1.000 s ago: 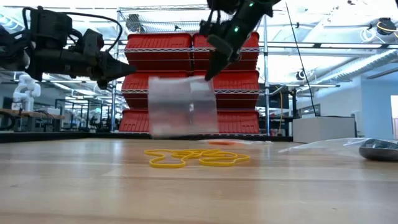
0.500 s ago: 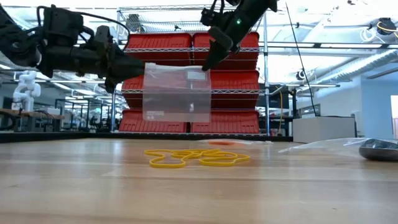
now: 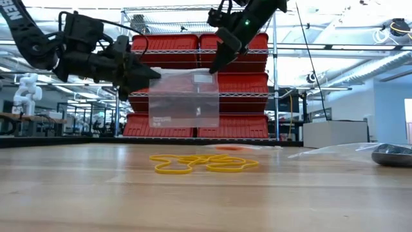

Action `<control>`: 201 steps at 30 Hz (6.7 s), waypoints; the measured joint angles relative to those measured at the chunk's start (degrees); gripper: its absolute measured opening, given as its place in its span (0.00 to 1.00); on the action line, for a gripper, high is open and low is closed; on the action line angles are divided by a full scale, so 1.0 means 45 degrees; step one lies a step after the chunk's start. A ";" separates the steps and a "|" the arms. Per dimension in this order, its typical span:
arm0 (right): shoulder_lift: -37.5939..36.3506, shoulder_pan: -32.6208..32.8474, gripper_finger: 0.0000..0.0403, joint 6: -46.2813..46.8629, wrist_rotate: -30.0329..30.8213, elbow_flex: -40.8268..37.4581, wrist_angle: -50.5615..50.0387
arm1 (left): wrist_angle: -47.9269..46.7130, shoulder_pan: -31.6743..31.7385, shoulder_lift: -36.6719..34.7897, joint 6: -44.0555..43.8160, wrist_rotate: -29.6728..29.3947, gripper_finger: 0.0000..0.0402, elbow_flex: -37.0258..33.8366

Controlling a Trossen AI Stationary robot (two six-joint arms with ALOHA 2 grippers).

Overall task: Sort rubber bands
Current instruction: Open the top left transparent zip bag

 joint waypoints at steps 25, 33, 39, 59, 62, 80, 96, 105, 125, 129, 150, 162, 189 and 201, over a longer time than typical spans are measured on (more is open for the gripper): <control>0.0010 -0.0182 0.07 0.0824 -0.1436 0.0000 -0.0083 | -0.0776 0.0000 -0.0153 0.4125 0.1035 0.01 0.0203; 0.0125 -0.0554 0.17 0.1382 -0.4077 0.0018 0.2322 | -0.1314 -0.0352 -0.0153 0.6229 0.1020 0.01 0.0203; 0.0875 -0.0534 0.32 0.1086 -0.5420 0.0015 0.3482 | -0.1317 -0.0505 -0.0153 0.6964 0.0430 0.01 0.0414; 0.3002 -0.0529 0.29 -0.0240 -0.5409 0.0683 0.6383 | -0.2215 -0.0835 -0.0124 0.7429 0.0364 0.00 0.0970; 0.3002 -0.0539 0.22 -0.0163 -0.5409 0.0695 0.6342 | -0.2164 -0.0835 -0.0124 0.7438 0.0359 0.00 0.0970; 0.3254 -0.0789 0.26 0.0429 -0.5320 0.0695 0.6137 | -0.2157 -0.0835 -0.0119 0.7424 0.0282 0.00 0.0970; 0.3086 -0.0801 0.02 0.0384 -0.5330 0.0709 0.5040 | -0.2215 -0.0835 -0.0110 0.7416 0.0277 0.00 0.0965; 0.2217 -0.0852 0.01 0.0102 -0.4565 0.0704 0.2223 | -0.2106 -0.0816 -0.0114 0.7638 0.0117 0.00 0.0960; 0.1690 -0.0855 0.01 0.0843 -0.3277 0.0692 -0.3070 | -0.2240 -0.0816 -0.0114 0.7636 -0.0534 0.00 0.0960; 0.1651 -0.0859 0.07 0.1218 -0.2945 0.0607 -0.3627 | -0.2222 -0.0782 -0.0144 0.7623 -0.0756 0.00 0.0960; 0.2255 -0.0797 0.02 -0.0928 -0.2181 0.0695 0.2059 | -0.2929 -0.0369 -0.0134 0.7638 -0.0903 0.00 0.0960; 0.2579 -0.0863 0.00 -0.1210 -0.3048 0.0695 0.2742 | -0.2924 -0.0379 -0.0129 0.7647 -0.0675 0.00 0.0960; 0.3105 -0.0835 0.00 -0.0847 -0.3753 0.0699 0.3664 | -0.2682 -0.0423 -0.0124 0.7544 -0.0675 0.00 0.0960; 0.3225 -0.1323 0.00 -0.0579 -0.3849 0.0704 0.4082 | -0.2771 -0.1428 -0.0114 0.6652 -0.0833 0.00 0.1976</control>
